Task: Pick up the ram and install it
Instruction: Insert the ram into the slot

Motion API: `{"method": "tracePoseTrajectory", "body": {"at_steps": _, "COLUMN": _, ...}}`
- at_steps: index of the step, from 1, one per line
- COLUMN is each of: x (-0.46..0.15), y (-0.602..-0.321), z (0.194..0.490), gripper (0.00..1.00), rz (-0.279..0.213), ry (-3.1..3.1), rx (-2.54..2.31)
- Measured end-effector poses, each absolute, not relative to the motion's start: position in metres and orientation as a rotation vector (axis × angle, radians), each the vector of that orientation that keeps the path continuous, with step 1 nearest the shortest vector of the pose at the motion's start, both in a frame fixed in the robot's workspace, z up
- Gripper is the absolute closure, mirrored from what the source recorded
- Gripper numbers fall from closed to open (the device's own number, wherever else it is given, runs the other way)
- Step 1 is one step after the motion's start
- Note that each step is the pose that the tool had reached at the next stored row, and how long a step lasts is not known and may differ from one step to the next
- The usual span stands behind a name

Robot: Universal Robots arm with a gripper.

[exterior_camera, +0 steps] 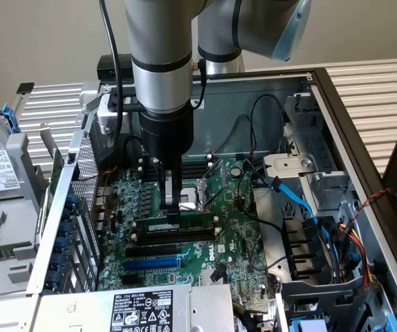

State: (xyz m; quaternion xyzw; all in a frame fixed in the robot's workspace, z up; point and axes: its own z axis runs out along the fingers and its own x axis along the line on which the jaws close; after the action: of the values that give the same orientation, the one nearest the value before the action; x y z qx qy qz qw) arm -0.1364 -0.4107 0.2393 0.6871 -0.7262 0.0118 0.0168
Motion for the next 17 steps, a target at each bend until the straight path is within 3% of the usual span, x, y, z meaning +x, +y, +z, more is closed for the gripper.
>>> {"method": "tracePoseTrajectory", "body": {"at_steps": 17, "x": -0.1325, "y": -0.4107, "z": 0.2393, "gripper": 0.88, "rz": 0.011, "ry": -2.244, "rx": 2.125}}
